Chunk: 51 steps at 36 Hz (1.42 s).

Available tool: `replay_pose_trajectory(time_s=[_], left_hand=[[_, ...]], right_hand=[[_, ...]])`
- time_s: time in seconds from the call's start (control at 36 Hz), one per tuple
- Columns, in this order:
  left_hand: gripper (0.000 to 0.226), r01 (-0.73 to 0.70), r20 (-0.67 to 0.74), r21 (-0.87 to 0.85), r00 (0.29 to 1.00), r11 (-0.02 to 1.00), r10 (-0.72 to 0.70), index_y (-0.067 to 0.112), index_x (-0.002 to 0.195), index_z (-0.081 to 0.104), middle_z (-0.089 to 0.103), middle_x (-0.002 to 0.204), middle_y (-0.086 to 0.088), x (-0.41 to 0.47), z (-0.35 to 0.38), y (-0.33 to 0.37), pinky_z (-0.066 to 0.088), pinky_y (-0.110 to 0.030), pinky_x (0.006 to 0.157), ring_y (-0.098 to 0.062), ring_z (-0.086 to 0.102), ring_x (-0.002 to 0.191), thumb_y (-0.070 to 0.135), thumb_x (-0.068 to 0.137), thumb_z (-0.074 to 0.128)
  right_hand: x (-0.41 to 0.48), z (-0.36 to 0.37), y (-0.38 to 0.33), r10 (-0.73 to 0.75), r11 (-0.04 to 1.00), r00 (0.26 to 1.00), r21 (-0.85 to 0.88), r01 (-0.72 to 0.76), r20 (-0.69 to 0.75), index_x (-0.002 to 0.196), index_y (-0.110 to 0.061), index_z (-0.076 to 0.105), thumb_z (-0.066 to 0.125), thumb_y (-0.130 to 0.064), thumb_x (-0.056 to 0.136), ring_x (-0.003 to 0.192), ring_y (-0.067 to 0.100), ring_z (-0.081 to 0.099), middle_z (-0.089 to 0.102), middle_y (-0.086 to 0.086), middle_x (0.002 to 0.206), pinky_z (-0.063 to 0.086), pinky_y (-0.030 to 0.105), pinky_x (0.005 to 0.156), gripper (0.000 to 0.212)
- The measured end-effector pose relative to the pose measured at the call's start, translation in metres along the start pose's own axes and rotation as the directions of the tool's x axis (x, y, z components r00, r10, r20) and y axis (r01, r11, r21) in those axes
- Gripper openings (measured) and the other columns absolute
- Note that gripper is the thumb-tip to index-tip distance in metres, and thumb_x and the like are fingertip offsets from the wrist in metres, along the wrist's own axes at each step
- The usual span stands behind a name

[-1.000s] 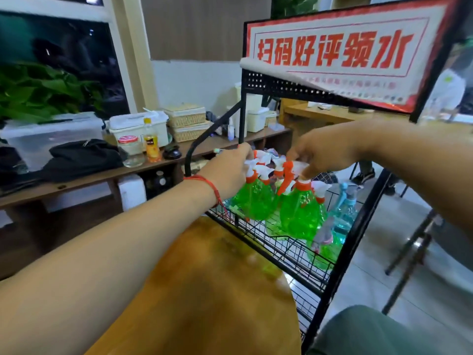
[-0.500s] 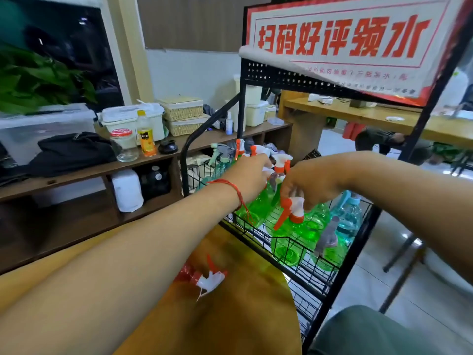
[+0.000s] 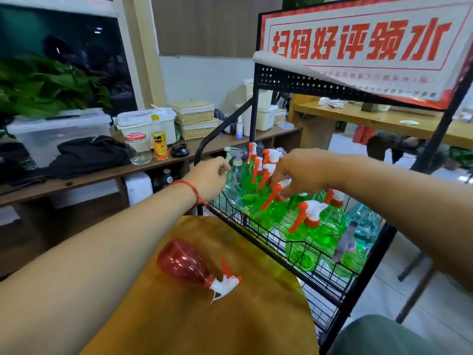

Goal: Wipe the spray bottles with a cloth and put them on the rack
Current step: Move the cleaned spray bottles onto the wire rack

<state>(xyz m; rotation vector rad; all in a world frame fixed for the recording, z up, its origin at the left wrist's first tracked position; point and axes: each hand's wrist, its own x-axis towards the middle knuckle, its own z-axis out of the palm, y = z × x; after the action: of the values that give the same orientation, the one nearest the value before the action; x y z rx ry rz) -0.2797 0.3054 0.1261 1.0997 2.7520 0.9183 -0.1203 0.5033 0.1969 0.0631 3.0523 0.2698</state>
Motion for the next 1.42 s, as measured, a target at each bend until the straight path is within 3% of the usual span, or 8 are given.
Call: replay_pose_trajectory(time_s=[0.22, 0.42, 0.53, 0.75, 0.97, 1.11, 1.22, 1.42], left_hand=[[0.038, -0.263, 0.332, 0.303, 0.930, 0.916, 0.158, 0.026, 0.146, 0.064, 0.057, 0.155, 0.000, 0.032, 0.032, -0.006, 0.043, -0.041, 0.119, -0.024, 0.053, 0.143, 0.024, 0.108, 0.063], [0.036, -0.415, 0.604, 0.414, 0.791, 0.810, 0.097, 0.019, 0.132, 0.075, 0.069, 0.139, -0.003, 0.061, 0.063, 0.016, 0.047, -0.038, 0.101, -0.025, 0.062, 0.124, 0.037, 0.101, 0.073], [0.027, -0.450, 0.603, 0.443, 0.790, 0.776, 0.114, 0.015, 0.126, 0.078, 0.076, 0.125, -0.003, 0.071, 0.066, 0.017, 0.051, -0.033, 0.092, -0.023, 0.068, 0.112, 0.025, 0.101, 0.073], [0.032, -0.334, 0.430, 0.383, 0.890, 0.861, 0.154, 0.028, 0.116, 0.078, 0.071, 0.119, 0.008, 0.090, 0.015, -0.007, 0.050, -0.034, 0.106, -0.010, 0.063, 0.108, 0.007, 0.105, 0.057], [0.049, -0.498, 0.614, 0.376, 0.765, 0.781, 0.192, 0.025, 0.148, 0.060, 0.068, 0.133, 0.004, 0.073, 0.051, 0.007, 0.047, -0.039, 0.109, -0.019, 0.062, 0.120, 0.034, 0.101, 0.073], [0.034, -0.554, 0.586, 0.454, 0.776, 0.698, 0.234, 0.013, 0.127, 0.073, 0.072, 0.113, -0.001, 0.064, 0.071, 0.018, 0.052, -0.034, 0.085, -0.020, 0.065, 0.098, 0.035, 0.101, 0.073], [0.017, -0.540, 0.520, 0.510, 0.814, 0.670, 0.260, 0.014, 0.112, 0.075, 0.069, 0.093, 0.003, 0.067, 0.071, 0.008, 0.061, -0.040, 0.092, -0.017, 0.065, 0.085, 0.027, 0.105, 0.066], [0.041, -0.575, 0.640, 0.490, 0.748, 0.656, 0.178, 0.019, 0.139, 0.070, 0.071, 0.131, -0.001, 0.068, 0.064, 0.007, 0.049, -0.033, 0.095, -0.025, 0.066, 0.120, 0.041, 0.103, 0.068]], right_hand=[[0.001, -0.026, 0.011, -0.045, 0.995, 0.999, -0.085, 0.044, -0.012, 0.131, -0.038, 0.068, 0.072, -0.047, 0.097, 0.098, 0.012, 0.057, 0.065, -0.014, 0.122, 0.045, 0.030, 0.082, 0.035], [0.000, -0.044, 0.015, -0.084, 0.973, 0.996, -0.217, 0.078, -0.017, 0.134, -0.048, 0.065, 0.067, -0.050, 0.100, 0.103, 0.013, 0.063, 0.066, -0.016, 0.126, 0.047, 0.030, 0.078, 0.034], [0.004, -0.040, 0.016, -0.072, 0.976, 0.997, -0.207, 0.072, 0.008, 0.130, -0.047, 0.067, 0.068, -0.051, 0.099, 0.089, 0.009, 0.054, 0.059, -0.020, 0.105, 0.042, 0.027, 0.072, 0.031], [0.007, -0.040, 0.008, -0.058, 0.976, 0.997, -0.206, 0.065, 0.041, 0.139, -0.042, 0.062, 0.066, -0.047, 0.100, 0.105, 0.016, 0.063, 0.067, -0.012, 0.128, 0.046, 0.029, 0.081, 0.039], [0.002, -0.050, -0.009, -0.088, 0.939, 0.994, -0.329, 0.102, 0.060, 0.144, -0.044, 0.057, 0.063, -0.045, 0.103, 0.118, 0.019, 0.063, 0.065, -0.010, 0.134, 0.051, 0.033, 0.089, 0.041], [-0.005, -0.058, -0.015, -0.118, 0.920, 0.992, -0.370, 0.126, 0.043, 0.143, -0.040, 0.057, 0.063, -0.042, 0.104, 0.118, 0.017, 0.064, 0.064, -0.013, 0.133, 0.050, 0.030, 0.088, 0.040], [-0.009, -0.061, -0.018, -0.107, 0.916, 0.992, -0.383, 0.122, 0.061, 0.145, -0.038, 0.057, 0.062, -0.042, 0.104, 0.122, 0.018, 0.063, 0.064, -0.011, 0.135, 0.050, 0.031, 0.093, 0.042], [-0.006, -0.063, -0.018, -0.059, 0.926, 0.997, -0.370, 0.077, 0.058, 0.146, -0.039, 0.056, 0.066, -0.043, 0.102, 0.123, 0.021, 0.063, 0.065, -0.009, 0.137, 0.054, 0.037, 0.097, 0.045]])
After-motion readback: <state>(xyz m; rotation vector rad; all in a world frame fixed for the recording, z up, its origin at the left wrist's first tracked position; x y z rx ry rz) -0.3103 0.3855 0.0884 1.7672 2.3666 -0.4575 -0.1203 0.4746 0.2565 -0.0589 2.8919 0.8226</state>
